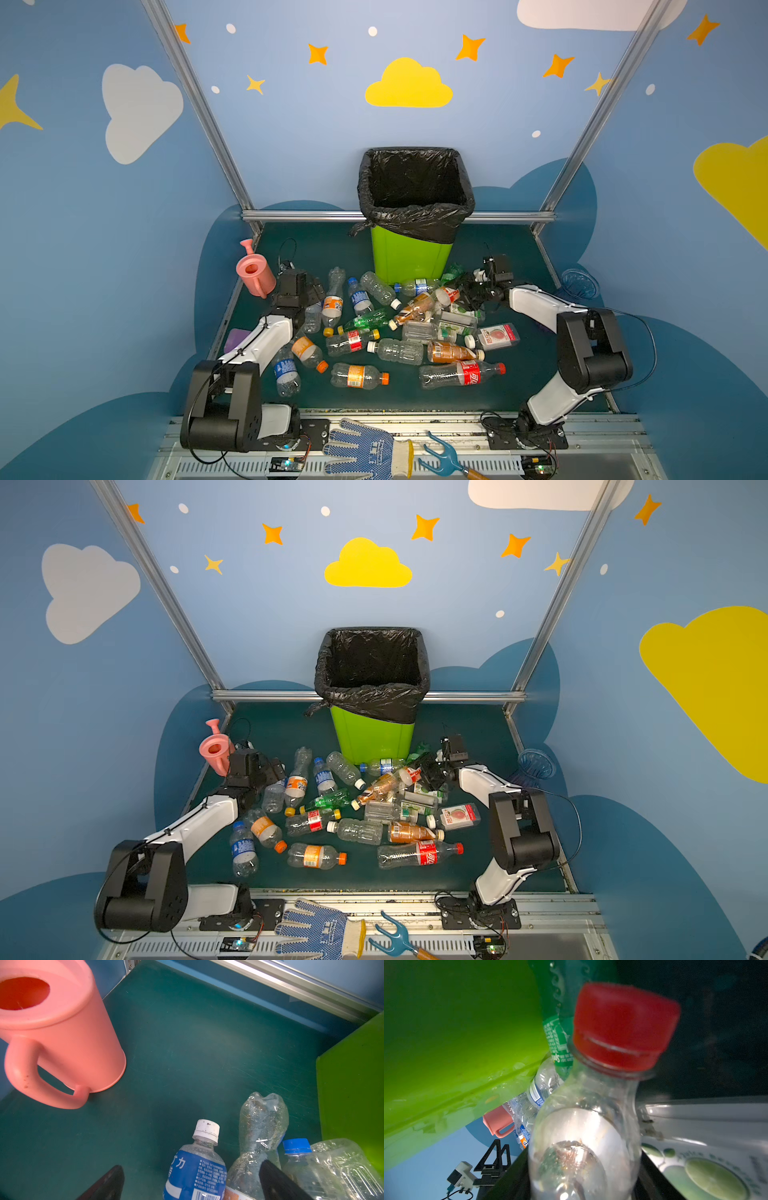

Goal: Throw the plastic bottles in the bin
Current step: 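Lift the red-capped bottle with the right gripper over the bin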

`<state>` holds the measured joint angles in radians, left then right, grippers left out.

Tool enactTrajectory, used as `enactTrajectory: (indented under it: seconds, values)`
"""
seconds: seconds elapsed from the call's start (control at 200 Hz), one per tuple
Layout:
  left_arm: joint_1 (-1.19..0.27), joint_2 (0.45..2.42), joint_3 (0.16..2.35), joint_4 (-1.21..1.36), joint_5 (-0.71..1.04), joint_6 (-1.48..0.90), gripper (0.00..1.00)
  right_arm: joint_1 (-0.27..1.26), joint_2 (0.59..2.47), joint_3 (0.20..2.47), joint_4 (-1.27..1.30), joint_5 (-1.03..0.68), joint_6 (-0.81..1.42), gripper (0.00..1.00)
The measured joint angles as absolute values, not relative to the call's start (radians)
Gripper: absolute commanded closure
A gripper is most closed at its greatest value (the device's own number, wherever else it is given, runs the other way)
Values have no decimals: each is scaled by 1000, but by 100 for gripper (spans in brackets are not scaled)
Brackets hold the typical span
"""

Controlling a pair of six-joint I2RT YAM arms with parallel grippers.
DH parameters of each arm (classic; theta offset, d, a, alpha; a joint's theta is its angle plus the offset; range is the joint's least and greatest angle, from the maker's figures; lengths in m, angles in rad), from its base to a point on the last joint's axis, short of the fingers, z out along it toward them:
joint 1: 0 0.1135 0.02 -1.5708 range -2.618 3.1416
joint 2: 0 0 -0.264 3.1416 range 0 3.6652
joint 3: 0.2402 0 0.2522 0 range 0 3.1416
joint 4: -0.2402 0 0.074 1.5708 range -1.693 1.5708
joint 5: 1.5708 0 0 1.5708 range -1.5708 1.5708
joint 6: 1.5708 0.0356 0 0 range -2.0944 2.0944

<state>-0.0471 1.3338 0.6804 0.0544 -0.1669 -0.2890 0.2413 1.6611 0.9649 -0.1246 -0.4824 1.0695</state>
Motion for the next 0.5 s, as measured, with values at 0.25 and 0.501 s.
enactTrajectory:
  seconds: [0.25, 0.501]
  values:
    - [-47, 1334, 680, 54, -167, -289, 0, 246, 1617, 958, -120, -461, 1065, 39]
    - [-47, 1334, 680, 52, -171, -290, 0, 244, 1471, 990, -194, -389, 985, 41]
